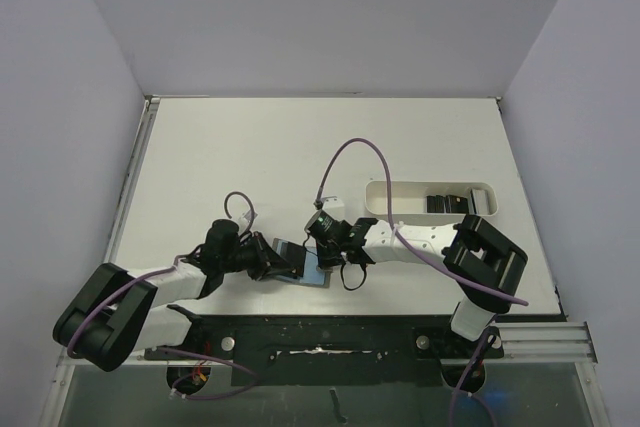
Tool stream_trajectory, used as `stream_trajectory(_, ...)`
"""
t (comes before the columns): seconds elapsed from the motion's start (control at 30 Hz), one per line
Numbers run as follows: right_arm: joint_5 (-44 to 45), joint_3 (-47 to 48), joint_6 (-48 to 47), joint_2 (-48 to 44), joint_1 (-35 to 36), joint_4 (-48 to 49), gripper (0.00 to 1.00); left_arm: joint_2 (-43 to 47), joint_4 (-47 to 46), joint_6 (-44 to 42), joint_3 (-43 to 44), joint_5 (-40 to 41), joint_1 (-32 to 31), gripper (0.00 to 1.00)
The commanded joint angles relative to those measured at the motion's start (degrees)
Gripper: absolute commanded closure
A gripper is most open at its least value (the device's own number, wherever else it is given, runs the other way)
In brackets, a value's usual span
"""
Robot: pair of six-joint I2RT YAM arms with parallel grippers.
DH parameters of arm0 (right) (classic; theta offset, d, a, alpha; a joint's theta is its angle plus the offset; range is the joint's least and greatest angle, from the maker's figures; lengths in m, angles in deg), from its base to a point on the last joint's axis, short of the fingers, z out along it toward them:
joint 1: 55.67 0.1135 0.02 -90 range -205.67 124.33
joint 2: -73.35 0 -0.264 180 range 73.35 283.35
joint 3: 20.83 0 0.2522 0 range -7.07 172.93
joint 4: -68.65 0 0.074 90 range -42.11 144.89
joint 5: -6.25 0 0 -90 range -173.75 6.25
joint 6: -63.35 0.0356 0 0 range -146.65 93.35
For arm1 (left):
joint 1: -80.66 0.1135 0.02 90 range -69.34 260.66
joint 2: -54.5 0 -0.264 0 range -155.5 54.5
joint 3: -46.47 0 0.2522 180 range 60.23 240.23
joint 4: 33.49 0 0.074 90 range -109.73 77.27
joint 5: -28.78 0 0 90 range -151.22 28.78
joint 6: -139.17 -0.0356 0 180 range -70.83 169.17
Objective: Put the credit cards into the card holder
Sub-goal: Insert the credit card into the card holder.
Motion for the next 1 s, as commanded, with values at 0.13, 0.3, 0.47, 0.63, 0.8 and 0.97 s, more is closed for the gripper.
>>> stream_trajectory(0.13,2.61,-0.39,1.11,-0.45,-0.32,-1.44,0.84,2.07,-0.08,-3.03,0.29,0.79,-0.94,1.0)
stream_trajectory(0.3,2.73,-0.18,1.19,-0.36,-0.2,-1.87,0.82,2.75,1.41,-3.52,0.09,1.35,-1.12,1.0)
stream_trajectory(0.47,2.98,1.05,1.45,-0.89,-0.19,-3.7,0.72,2.36,2.14,-4.58,0.71,1.96,-1.51,1.0)
stream_trajectory(0.63,2.92,2.45,2.12,-3.91,0.83,-4.19,0.74,3.03,3.25,-4.93,1.22,3.13,-1.94,1.0)
stream_trajectory(0.8,2.3,1.94,2.38,-2.84,1.0,-2.98,0.81,3.91,4.08,-5.45,1.47,4.11,-2.27,1.0)
stream_trajectory(0.97,2.82,0.61,2.34,-0.88,0.95,-2.79,0.84,3.5,3.9,-6.64,1.58,4.65,-2.31,1.0)
